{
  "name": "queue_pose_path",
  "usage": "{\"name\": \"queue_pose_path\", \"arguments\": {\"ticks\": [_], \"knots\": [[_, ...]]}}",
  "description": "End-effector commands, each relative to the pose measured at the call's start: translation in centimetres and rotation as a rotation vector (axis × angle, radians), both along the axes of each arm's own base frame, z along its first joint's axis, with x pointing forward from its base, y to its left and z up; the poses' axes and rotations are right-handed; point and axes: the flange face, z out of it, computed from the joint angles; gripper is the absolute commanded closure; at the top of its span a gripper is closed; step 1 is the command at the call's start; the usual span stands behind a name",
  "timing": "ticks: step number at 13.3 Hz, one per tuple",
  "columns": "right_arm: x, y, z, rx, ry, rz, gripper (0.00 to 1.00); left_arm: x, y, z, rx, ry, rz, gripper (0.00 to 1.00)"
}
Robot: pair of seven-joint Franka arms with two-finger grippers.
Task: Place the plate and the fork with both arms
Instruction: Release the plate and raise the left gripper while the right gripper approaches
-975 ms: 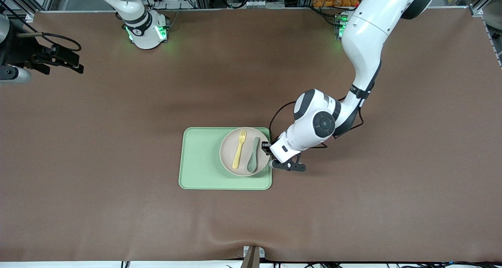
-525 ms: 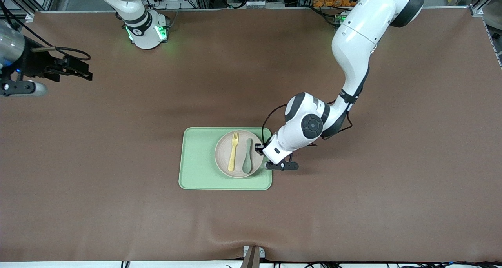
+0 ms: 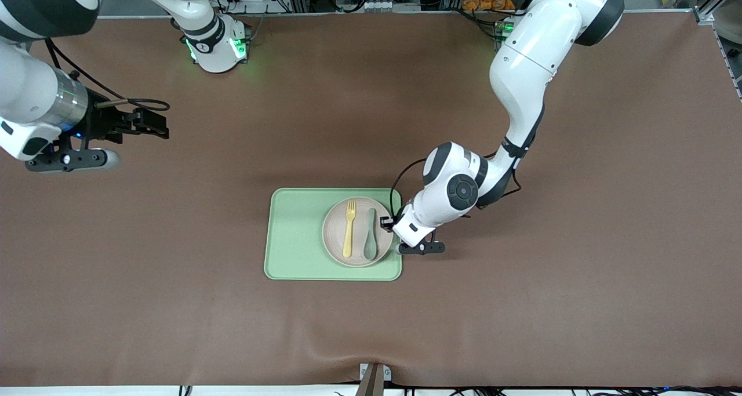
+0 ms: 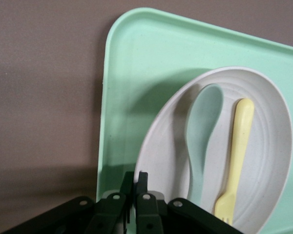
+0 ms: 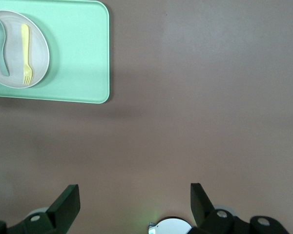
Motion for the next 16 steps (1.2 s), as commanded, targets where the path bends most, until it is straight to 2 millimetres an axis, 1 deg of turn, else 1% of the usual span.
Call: {"name": "queue_pose_path", "arguments": {"ticks": [1,2,3,4,5,6,7,8,9,10,11,12,13,14,15,16], "knots": [[0.9,1.6,-1.6,-0.005,0.013,0.013,0.00,0.7,-0.3,0.9,-0.017,-0.020,0.013,0.00],[1.2,1.9,-2.2,-0.006,0.016,0.019,0.00,0.8,-0.3,1.4,-0.020,-0.024,0.019,0.00],[1.7,1.9,-3.3,-0.008,0.031,0.017,0.00,1.1,-0.2,2.7,-0.024,-0.040,0.019,0.00],[2.1,2.0,-4.1,-0.007,0.037,0.016,0.00,1.7,0.3,4.7,-0.033,-0.058,0.027,0.00],[2.6,2.3,-4.3,0.006,0.017,0.011,0.00,2.7,1.3,7.6,-0.045,-0.089,0.042,0.00],[2.9,3.2,-4.4,0.014,-0.009,0.021,0.00,3.7,3.1,9.9,-0.049,-0.100,0.063,0.00],[3.3,4.5,-4.9,0.018,-0.027,0.038,0.00,4.3,4.7,13.1,-0.047,-0.094,0.063,0.00],[3.4,6.3,-5.3,0.020,-0.043,0.054,0.00,4.8,6.7,16.4,-0.044,-0.092,0.063,0.00],[3.4,8.2,-5.8,0.024,-0.054,0.055,0.00,5.4,8.9,18.5,-0.035,-0.088,0.075,0.00],[3.3,10.9,-6.5,0.034,-0.065,0.042,0.00,5.9,11.2,20.4,-0.007,-0.091,0.071,0.00],[3.2,14.1,-7.4,0.036,-0.089,0.023,0.00,5.9,13.1,22.5,0.036,-0.099,0.052,0.00],[3.4,17.2,-8.5,0.048,-0.130,0.018,0.00,6.0,15.0,24.2,0.069,-0.099,0.052,0.00],[3.8,19.8,-9.2,0.067,-0.173,0.028,0.00,5.9,17.2,25.7,0.091,-0.077,0.062,0.00],[3.8,22.0,-10.0,0.077,-0.192,0.010,0.00,5.9,20.0,27.3,0.111,-0.054,0.078,0.00],[3.3,24.8,-10.9,0.084,-0.223,-0.005,0.00,5.8,22.6,28.9,0.128,-0.041,0.100,0.00],[3.6,26.9,-12.1,0.118,-0.264,-0.043,0.00,5.4,24.6,30.4,0.139,-0.028,0.105,0.00]]}}
